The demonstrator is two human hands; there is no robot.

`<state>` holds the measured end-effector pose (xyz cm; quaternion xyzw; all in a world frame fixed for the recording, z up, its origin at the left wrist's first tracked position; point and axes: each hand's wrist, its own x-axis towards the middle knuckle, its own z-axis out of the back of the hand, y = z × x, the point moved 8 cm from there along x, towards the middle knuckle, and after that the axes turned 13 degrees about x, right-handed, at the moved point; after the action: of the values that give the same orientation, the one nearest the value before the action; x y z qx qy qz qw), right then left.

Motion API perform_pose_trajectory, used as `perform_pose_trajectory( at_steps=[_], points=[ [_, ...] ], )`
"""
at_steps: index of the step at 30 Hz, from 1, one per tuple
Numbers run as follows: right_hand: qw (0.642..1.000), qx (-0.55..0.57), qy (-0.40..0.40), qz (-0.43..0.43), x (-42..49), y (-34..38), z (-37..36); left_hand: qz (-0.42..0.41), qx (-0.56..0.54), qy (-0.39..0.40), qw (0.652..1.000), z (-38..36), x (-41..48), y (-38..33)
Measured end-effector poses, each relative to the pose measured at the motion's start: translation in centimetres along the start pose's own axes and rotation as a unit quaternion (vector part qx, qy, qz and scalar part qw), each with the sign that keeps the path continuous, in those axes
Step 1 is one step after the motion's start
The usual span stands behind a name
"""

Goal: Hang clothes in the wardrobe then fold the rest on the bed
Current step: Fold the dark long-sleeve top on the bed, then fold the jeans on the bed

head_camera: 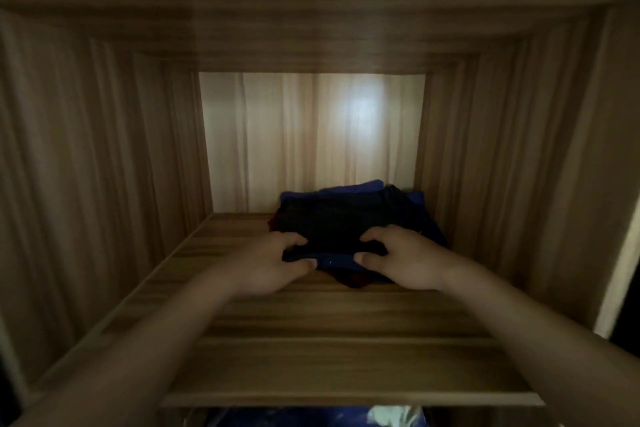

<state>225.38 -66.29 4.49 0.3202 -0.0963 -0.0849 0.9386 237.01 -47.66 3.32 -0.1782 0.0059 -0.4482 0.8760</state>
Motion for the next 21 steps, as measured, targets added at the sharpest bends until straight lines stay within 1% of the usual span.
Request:
perform_pose_trajectory(
  at_steps=[4,7,9,12,16,19,21],
  points=[
    [0.999,-0.003,-0.037,0.032,-5.0,2.3,0.9,-0.018,0.016,-0.013,1.000,0.1,-4.4,-2.5],
    [0.999,-0.010,-0.039,0.037,-8.8,2.6,1.0,-0.034,0.012,-0.021,0.999,-0.6,-6.7,-4.3],
    [0.998,-0.024,-0.041,0.044,-11.5,2.6,0.8,-0.043,0.025,-0.018,0.999,-1.4,-7.9,-5.7],
    [0.997,-0.027,-0.046,0.061,-15.2,2.7,0.7,-0.067,0.059,-0.042,0.995,-2.0,-9.2,-7.9],
    [0.997,-0.016,-0.060,0.037,-20.1,1.9,1.1,-0.102,0.042,-0.023,0.994,-3.6,-10.2,-11.2],
    [0.997,-0.051,-0.063,-0.009,-24.1,0.5,1.1,-0.139,0.032,-0.001,0.990,-5.8,-11.4,-14.2],
    [0.994,-0.083,-0.060,-0.048,-26.6,-0.7,0.9,-0.164,-0.001,0.013,0.986,-7.4,-12.1,-16.2]
  ],
)
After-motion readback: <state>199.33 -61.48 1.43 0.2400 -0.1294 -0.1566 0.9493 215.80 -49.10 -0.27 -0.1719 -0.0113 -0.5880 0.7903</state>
